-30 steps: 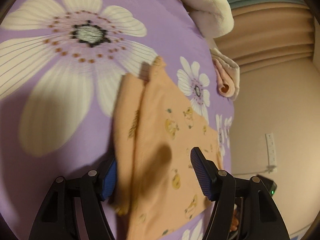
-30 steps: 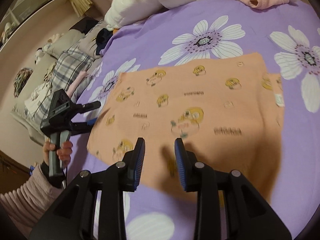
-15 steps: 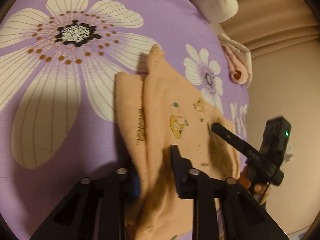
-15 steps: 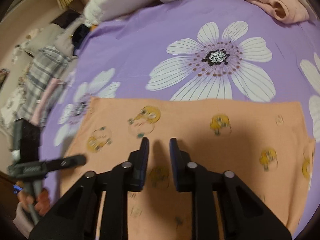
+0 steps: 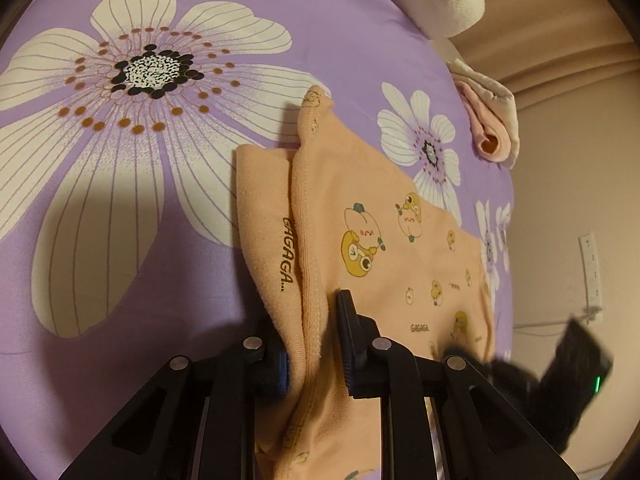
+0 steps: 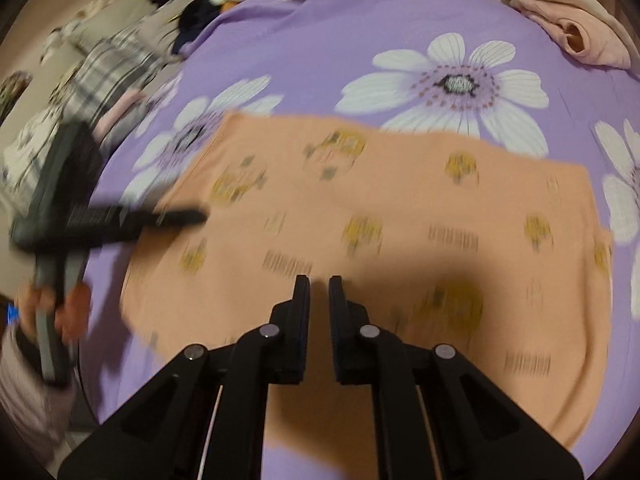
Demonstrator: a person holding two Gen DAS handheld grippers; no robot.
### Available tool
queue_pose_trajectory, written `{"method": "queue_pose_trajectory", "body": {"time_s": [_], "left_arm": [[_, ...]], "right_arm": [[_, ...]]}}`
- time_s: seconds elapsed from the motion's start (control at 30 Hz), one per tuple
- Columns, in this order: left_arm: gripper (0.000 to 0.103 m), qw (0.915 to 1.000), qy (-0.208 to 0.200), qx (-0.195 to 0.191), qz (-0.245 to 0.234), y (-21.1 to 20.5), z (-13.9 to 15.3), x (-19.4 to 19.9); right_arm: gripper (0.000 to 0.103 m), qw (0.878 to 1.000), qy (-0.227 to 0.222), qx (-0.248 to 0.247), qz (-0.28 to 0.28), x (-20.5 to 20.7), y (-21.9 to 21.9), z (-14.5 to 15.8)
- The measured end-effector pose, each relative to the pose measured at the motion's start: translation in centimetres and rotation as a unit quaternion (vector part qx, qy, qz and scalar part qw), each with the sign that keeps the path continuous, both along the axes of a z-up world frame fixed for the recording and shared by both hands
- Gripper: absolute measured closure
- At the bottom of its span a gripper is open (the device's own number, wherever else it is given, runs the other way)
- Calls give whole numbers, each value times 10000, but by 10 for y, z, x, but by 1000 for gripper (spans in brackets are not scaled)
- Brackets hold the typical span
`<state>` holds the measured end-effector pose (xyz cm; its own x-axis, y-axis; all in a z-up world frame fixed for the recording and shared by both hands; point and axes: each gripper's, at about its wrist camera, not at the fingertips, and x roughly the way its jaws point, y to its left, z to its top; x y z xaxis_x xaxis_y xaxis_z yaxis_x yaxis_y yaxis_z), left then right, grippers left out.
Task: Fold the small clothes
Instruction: 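Grasp one side edge of the folded shirt with the left tool, then fold the held side over the shirt with the left tool and release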
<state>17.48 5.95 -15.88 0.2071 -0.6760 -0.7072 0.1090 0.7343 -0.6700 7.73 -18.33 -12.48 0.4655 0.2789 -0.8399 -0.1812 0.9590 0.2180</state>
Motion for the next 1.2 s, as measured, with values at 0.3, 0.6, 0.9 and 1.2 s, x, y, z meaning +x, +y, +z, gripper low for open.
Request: {"method": "queue_pose_trajectory", "body": {"time_s": [0.3,0.6,0.9,1.2], "left_arm": [[93,9997,-64,222,69,-8,18,-2],[96,9946,-766,592,-374,-54,80,-18],[96,9767,-1329,1132,-1248,-152,124,-43],[96,9593,-1186,1365,-2169,-244,105,-62]], "right_arm": [[94,9995,140,-185,197,-37,10,-26],[90,9946,-55,890,-526,-39,-36,-12],[90,9667,-388,2142,-1346,-38,-103,-2],[69,9284,-382,3083,-2039,-53,-169,-12]]}}
